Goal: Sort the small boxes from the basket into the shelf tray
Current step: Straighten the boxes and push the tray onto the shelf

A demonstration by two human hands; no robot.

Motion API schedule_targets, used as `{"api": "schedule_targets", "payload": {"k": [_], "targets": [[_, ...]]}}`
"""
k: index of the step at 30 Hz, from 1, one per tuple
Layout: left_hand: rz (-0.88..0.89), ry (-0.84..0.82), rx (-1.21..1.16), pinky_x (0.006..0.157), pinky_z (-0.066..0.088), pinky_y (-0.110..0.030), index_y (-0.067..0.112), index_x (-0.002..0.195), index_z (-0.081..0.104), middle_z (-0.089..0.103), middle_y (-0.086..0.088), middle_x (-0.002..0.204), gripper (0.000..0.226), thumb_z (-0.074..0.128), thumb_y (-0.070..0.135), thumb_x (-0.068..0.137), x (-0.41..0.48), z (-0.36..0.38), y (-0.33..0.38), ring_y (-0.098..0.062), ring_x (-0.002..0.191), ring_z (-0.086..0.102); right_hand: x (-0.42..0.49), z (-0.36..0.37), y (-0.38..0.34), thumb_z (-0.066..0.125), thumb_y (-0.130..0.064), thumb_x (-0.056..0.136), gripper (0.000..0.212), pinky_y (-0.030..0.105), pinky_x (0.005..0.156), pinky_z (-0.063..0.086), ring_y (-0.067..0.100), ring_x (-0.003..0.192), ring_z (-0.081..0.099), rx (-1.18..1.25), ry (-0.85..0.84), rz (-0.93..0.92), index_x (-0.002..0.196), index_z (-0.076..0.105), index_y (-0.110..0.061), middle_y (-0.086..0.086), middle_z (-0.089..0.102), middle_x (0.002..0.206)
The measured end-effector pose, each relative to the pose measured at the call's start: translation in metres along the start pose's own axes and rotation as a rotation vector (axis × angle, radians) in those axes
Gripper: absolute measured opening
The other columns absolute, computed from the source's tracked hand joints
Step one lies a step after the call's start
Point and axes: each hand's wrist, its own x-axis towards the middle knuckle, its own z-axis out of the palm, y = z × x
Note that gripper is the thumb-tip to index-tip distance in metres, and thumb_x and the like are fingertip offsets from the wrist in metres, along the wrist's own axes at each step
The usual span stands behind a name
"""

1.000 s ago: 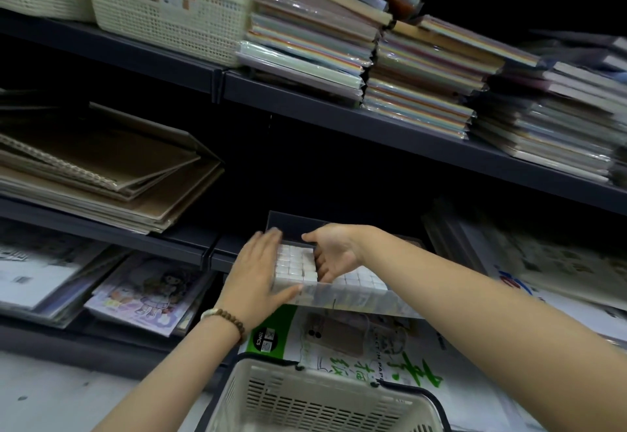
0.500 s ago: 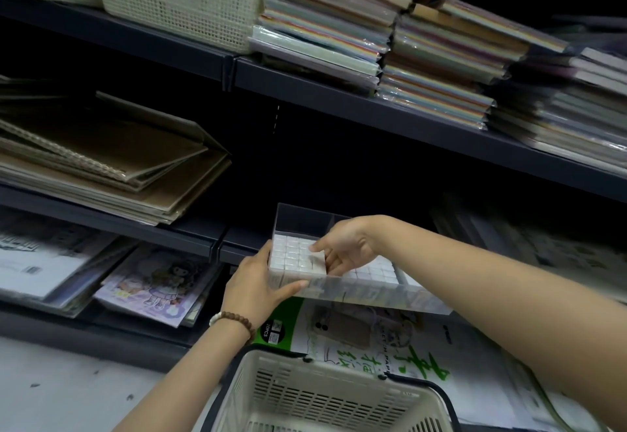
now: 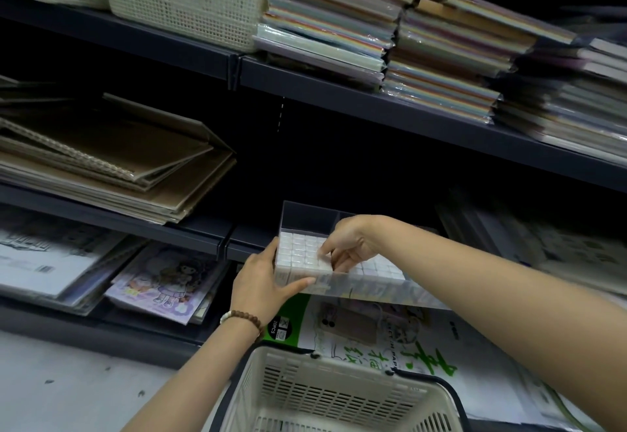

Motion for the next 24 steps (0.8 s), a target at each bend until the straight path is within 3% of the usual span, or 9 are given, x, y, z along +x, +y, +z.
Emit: {"api": "schedule_targets", "payload": {"k": [3,10,15,19,22,24], "targets": [[0.011,0.012,0.009,0.079,0.043,-0.024,0.030,0.138,0.036,0.059,0.005,0.118,0.091,0.066,0.068,0.061,0.003,0.001,-0.001,-0.013,0.110,0.048,0.004,0.004,0.000,0.053,-0.017,0.096,0.048,0.025,0.085,0.051,0.027,0.116,0.058,-0.048,0.041,-0.017,0.137,0.038,0.003,0.023,0.050,0.135],[-0.003,-0.063,0.052,0.087,0.046,-0.028,0.027,0.138,0.035,0.057,0.002,0.120,0.093,0.068,0.067,0.061,0.017,-0.003,-0.006,-0.013,0.113,0.048,0.004,-0.005,0.002,0.047,-0.022,0.098,0.057,0.028,0.081,0.052,0.034,0.123,0.052,0.097,-0.031,-0.041,0.144,0.024,0.003,0.028,0.038,0.143],[0.020,-0.080,0.060,0.084,0.047,-0.029,0.025,0.134,0.040,0.060,0.002,0.117,0.091,0.069,0.068,0.059,0.027,-0.004,-0.008,-0.015,0.108,0.052,0.012,-0.003,-0.002,0.053,-0.027,0.095,0.061,0.025,0.078,0.054,0.031,0.115,0.059,-0.004,0.002,-0.062,0.142,0.029,0.003,0.028,0.043,0.139],[0.008,-0.103,0.045,0.088,0.048,-0.033,0.026,0.136,0.040,0.060,0.000,0.117,0.093,0.067,0.069,0.058,0.034,-0.003,-0.009,-0.016,0.110,0.052,0.002,-0.023,0.010,0.052,-0.026,0.096,0.060,0.025,0.079,0.056,0.029,0.113,0.060,0.134,-0.007,-0.198,0.143,0.028,0.003,0.026,0.043,0.140],[0.017,-0.112,0.077,0.092,0.045,-0.034,0.026,0.139,0.036,0.058,-0.002,0.119,0.098,0.059,0.075,0.057,0.039,-0.001,-0.010,-0.019,0.113,0.049,-0.016,-0.055,0.036,0.052,-0.024,0.096,0.048,0.019,0.073,0.056,0.019,0.103,0.064,0.336,0.097,-0.383,0.137,0.040,-0.003,0.017,0.055,0.132],[0.019,-0.127,0.104,0.094,0.044,-0.037,0.026,0.145,0.024,0.055,-0.007,0.122,0.108,0.051,0.079,0.054,0.040,-0.002,-0.010,-0.024,0.113,0.048,-0.024,-0.072,0.069,0.052,-0.023,0.096,0.037,0.016,0.076,0.051,0.015,0.106,0.060,0.391,0.300,-0.470,0.130,0.051,-0.009,0.008,0.058,0.130]]}}
